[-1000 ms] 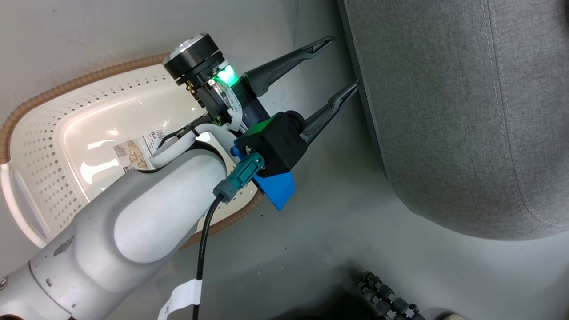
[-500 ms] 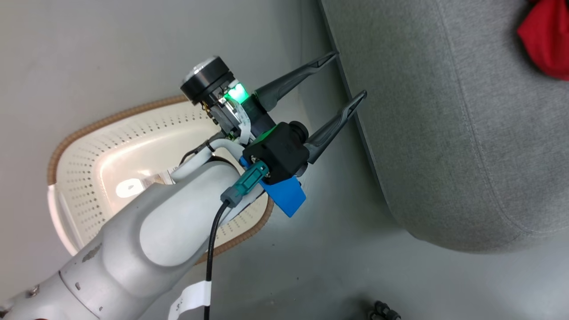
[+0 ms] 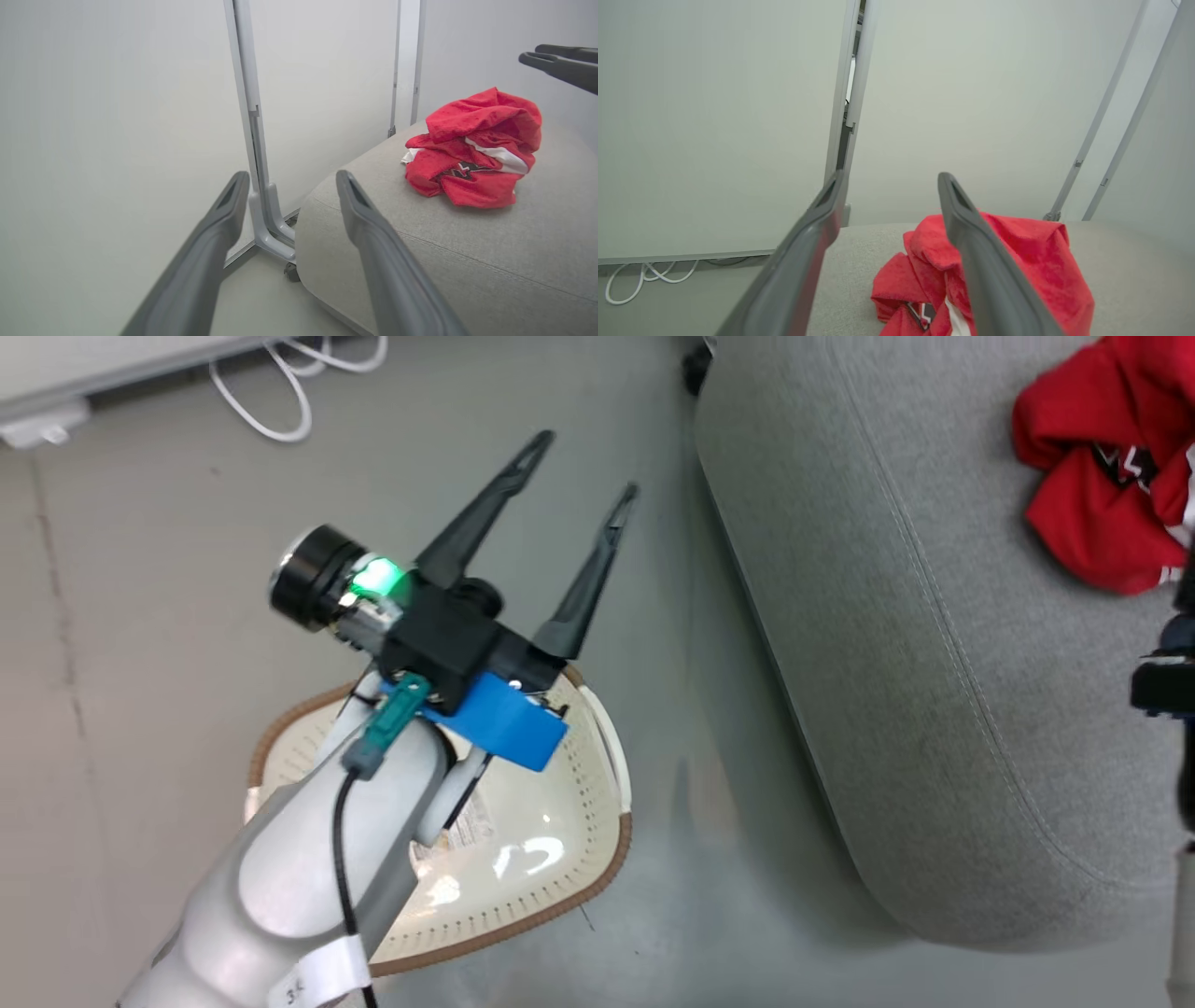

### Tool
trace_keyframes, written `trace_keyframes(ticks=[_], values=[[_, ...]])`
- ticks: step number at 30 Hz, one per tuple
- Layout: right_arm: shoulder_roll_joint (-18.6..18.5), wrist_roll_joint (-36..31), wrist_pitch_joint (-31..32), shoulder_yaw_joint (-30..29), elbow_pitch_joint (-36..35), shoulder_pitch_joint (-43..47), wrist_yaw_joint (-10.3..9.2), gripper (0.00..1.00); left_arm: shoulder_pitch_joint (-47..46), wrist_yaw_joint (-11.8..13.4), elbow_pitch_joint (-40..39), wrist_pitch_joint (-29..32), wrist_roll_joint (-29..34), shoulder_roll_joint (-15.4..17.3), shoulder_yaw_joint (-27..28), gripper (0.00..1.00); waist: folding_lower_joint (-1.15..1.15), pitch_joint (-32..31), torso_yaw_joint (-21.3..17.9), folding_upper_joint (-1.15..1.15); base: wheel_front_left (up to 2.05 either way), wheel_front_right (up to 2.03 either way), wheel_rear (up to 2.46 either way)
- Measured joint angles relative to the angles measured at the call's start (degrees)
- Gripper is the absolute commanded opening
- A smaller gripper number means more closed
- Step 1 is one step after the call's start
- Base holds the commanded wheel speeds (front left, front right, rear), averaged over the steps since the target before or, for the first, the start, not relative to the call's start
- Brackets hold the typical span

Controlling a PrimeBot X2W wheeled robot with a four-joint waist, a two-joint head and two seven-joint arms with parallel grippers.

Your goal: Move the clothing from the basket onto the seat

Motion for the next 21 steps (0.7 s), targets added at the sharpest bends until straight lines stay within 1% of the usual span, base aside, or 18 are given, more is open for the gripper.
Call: trace_keyframes(ticks=[5, 12, 14, 15, 16, 21], values=[[1.0, 0.0, 0.0, 4.2, -0.4, 0.8, -0.01, 1.00, 5.3, 0.7, -2.1, 0.0, 1.2, -1.0, 7.6, 1.00, 0.00, -4.5, 3.2, 0.00, 0.00, 0.00, 0.00], [2.6, 0.1, 0.0, 7.1, 1.5, 4.0, -0.01, 1.00, 12.7, 0.3, -2.8, 0.0, 3.3, -3.0, 17.0, 1.00, 0.00, -10.2, 7.8, 0.00, 0.00, 0.00, 0.00], [2.8, 0.1, 0.0, 7.2, 1.8, 4.5, -0.01, 1.00, 13.7, 0.1, -2.8, 0.0, 3.6, -3.3, 18.0, 1.00, -0.01, -11.0, 8.3, 0.00, 0.00, 0.00, 0.00], [3.1, 0.2, 0.0, 7.4, 2.6, 5.6, -0.01, 1.00, 15.7, -0.2, -2.5, 0.0, 4.3, -3.9, 20.2, 1.00, 0.00, -12.6, 9.3, 0.00, 0.00, 0.00, 0.00], [3.1, 0.2, 0.0, 7.4, 2.6, 5.6, -0.01, 1.00, 15.7, -0.2, -2.5, 0.0, 4.3, -3.9, 20.2, 1.00, 0.00, -12.6, 9.3, 0.00, 0.00, 0.00, 0.00], [4.1, 0.6, 0.0, 8.5, 4.7, 8.8, -0.01, 1.00, 19.9, -1.8, -1.7, 0.0, 5.8, -5.9, 24.4, 1.00, -0.01, -16.0, 11.4, 0.00, 0.00, 0.00, 0.00]])
